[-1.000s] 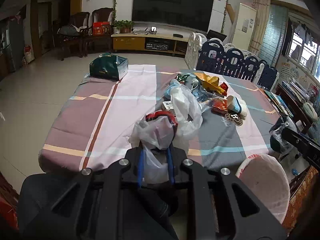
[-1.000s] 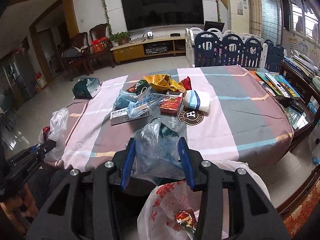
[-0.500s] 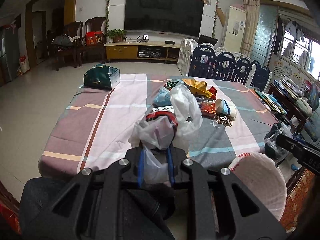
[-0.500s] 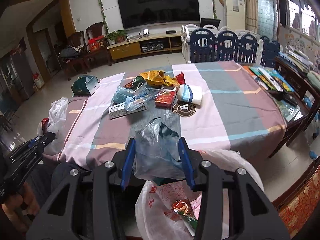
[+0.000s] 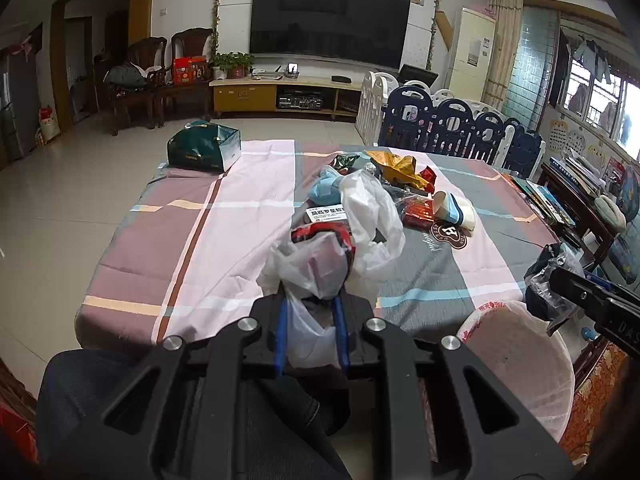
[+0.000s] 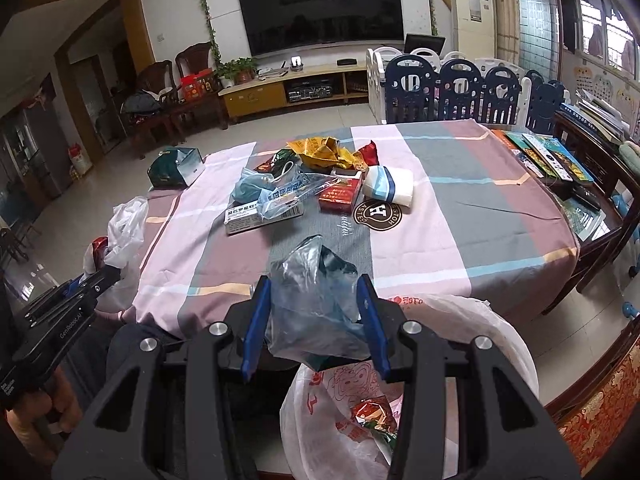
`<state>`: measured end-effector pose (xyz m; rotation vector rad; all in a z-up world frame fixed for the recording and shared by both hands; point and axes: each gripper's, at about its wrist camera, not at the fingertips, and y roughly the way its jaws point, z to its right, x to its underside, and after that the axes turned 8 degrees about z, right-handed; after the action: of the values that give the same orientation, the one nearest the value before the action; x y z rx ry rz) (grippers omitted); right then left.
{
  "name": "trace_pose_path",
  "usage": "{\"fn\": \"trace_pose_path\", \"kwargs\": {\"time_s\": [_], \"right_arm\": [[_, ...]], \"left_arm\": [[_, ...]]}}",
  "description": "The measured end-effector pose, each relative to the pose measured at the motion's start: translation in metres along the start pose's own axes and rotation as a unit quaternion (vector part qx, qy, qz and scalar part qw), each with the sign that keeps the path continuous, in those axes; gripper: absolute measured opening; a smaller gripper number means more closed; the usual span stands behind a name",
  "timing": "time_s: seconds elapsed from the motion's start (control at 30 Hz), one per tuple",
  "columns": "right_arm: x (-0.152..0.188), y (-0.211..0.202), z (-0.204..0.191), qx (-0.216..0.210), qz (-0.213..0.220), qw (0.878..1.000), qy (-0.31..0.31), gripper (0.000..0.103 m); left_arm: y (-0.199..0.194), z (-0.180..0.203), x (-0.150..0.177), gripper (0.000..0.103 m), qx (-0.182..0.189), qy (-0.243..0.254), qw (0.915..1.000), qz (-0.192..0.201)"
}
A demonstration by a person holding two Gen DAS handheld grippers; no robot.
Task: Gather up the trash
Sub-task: 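Drop the blue bag into the wastebasket with the right gripper while the left gripper drops the white bag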
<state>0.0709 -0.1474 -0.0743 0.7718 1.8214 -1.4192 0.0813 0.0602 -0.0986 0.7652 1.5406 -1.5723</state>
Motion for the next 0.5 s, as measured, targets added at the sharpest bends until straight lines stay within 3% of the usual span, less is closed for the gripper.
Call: {"fn": "trace_pose_path", "kwargs": {"time_s": [0.5], "right_arm": [[0.0027,0.0014,0.0055,0.009,-0.004,1.0,0.007,0.044]], "left_arm": [[0.0035,-0.0007,0.002,0.02,-0.002,-0.003,1.0,-0.003]]}}
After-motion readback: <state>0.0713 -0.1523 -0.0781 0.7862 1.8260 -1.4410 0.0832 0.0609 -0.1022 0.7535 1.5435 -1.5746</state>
